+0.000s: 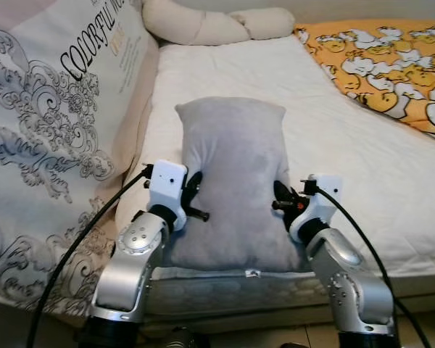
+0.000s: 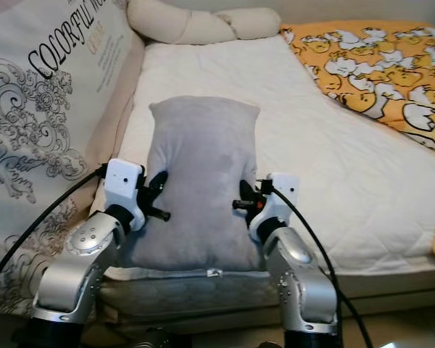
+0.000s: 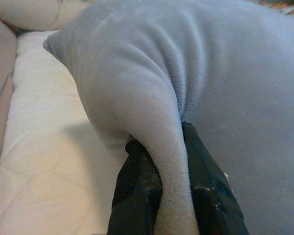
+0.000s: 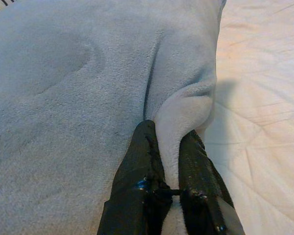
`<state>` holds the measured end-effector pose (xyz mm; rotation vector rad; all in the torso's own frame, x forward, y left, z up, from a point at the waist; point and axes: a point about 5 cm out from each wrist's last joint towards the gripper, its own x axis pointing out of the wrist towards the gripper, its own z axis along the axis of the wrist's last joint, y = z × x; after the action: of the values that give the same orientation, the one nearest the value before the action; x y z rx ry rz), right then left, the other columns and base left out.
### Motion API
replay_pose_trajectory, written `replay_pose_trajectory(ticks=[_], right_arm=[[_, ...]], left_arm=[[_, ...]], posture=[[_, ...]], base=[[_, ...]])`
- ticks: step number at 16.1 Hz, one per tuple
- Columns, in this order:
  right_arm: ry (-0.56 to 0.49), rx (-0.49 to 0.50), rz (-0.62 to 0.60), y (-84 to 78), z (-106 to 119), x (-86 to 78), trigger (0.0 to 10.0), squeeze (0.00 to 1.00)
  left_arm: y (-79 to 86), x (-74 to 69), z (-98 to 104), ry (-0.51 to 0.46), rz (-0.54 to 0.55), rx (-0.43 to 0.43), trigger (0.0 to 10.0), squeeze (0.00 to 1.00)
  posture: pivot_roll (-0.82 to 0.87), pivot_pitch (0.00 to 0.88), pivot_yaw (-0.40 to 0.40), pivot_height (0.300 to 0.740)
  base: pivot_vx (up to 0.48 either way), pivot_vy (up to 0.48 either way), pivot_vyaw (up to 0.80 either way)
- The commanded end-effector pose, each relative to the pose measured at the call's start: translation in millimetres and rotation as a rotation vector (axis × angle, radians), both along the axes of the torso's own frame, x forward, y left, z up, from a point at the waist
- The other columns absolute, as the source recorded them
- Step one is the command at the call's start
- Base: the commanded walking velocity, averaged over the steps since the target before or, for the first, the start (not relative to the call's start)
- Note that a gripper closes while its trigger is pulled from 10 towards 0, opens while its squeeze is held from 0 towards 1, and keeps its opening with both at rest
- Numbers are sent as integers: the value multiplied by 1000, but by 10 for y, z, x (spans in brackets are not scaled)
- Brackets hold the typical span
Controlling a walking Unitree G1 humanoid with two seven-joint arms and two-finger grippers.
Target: Clean up the room
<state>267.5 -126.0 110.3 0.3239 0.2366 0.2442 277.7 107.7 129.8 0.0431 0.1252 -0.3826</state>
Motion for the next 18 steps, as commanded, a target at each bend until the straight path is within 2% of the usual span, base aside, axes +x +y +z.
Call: replay_pose_trajectory(ticks=[1, 5, 8, 11, 15, 18], right_arm=[[-49, 21, 20, 37, 113, 23, 10000, 0], [-48, 23, 33, 63, 111, 31, 10000, 0], [-47, 29, 37, 70, 108, 38, 10000, 0], [-45, 33, 34, 66, 106, 38, 10000, 0], [-41, 34, 28, 49, 93, 43, 10000, 0], [-40, 32, 24, 39, 91, 50, 10000, 0]], left_arm=[[16, -8, 85, -38, 11, 6, 10000, 0], [45, -11, 86, -38, 21, 15, 10000, 0], [41, 5, 117, -60, 22, 66, 10000, 0], [61, 14, 146, -63, 45, 22, 10000, 0], [90, 50, 192, -99, 65, 15, 10000, 0], [72, 56, 196, -101, 57, 17, 10000, 0]], posture=[[9, 0, 49, 740], [14, 0, 46, 740], [19, 0, 46, 740], [21, 0, 47, 740], [22, 0, 44, 740], [21, 0, 43, 740]], base=[[0, 360, 0], [0, 360, 0], [0, -320, 0], [0, -160, 0], [0, 0, 0], [277, 0, 0]])
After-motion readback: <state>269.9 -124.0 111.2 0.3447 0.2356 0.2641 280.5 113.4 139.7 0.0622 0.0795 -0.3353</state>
